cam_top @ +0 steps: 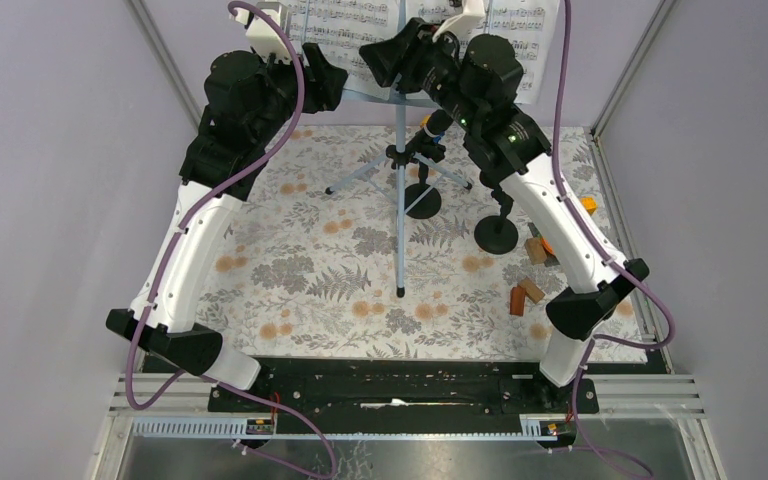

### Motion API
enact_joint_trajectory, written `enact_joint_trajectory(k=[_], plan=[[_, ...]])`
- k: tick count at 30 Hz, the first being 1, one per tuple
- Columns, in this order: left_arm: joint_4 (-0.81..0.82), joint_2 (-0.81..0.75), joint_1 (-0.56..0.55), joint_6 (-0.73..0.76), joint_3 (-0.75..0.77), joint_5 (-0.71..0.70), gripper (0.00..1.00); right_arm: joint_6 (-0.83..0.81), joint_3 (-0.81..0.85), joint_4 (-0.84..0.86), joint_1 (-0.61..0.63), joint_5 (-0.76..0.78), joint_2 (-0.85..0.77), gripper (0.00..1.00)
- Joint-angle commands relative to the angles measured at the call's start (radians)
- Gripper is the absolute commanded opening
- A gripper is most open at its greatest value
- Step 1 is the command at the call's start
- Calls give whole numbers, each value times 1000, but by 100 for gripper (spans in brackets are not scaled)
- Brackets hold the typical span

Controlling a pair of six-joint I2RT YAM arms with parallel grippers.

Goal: Pack up the instrument practice props

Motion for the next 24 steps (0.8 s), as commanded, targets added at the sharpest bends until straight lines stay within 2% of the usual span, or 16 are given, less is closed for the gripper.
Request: enact_joint_trajectory(k=[1,5,14,19,24], plan=[[43,-31,-1,-2,-2,31,65,-22,81,114,-6,33,35,55],[42,-30,-1,-1,-5,27,65,-40,97,180,-7,41,55,54],[42,-27,0,1,4,32,64,-120,226,210,-7,27,150,47],[44,-36,0,3,7,25,64,-147,223,228,-6,14,156,29],[58,-44,0,0,36,-2,79,-169,175,246,-6,21,129,9]])
